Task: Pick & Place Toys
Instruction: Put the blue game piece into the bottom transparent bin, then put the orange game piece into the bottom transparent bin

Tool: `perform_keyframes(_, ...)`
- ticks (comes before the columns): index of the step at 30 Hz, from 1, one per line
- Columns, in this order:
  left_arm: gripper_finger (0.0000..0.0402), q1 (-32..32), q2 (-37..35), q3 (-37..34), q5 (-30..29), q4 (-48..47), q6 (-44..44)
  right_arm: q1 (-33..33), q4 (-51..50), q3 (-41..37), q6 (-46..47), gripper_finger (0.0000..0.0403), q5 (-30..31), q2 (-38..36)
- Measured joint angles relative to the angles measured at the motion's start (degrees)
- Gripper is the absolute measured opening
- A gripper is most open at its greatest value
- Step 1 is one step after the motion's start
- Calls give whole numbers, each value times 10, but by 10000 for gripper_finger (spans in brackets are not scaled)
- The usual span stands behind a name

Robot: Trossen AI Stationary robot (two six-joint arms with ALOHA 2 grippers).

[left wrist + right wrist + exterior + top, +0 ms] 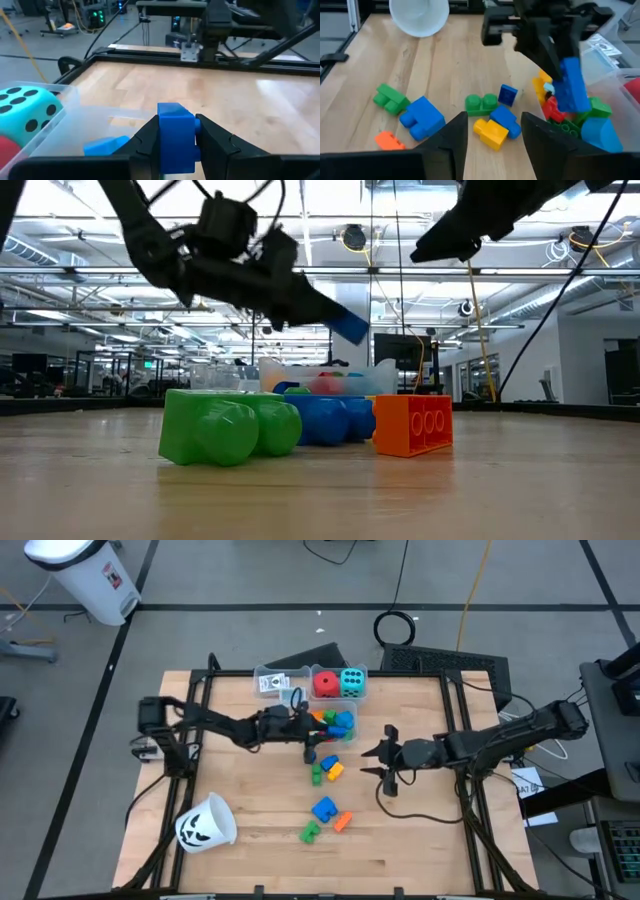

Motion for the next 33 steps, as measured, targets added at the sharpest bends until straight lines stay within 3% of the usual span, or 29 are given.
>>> perform_keyframes(10,104,16,79,44,-23,3,-23,0,83,-44,-5,146,1,-1)
perform_keyframes(19,270,15,75,45,-25,-10,-66,0,82,-44,-7,147,0,-1)
perform_keyframes(26,341,15,22,45,-9,-47,-79,0,107,-44,-8,154,-6,7)
perform_keyframes(33,361,7,-92,45,-10,-167,-87,1,265,-78,-23,172,-165,92)
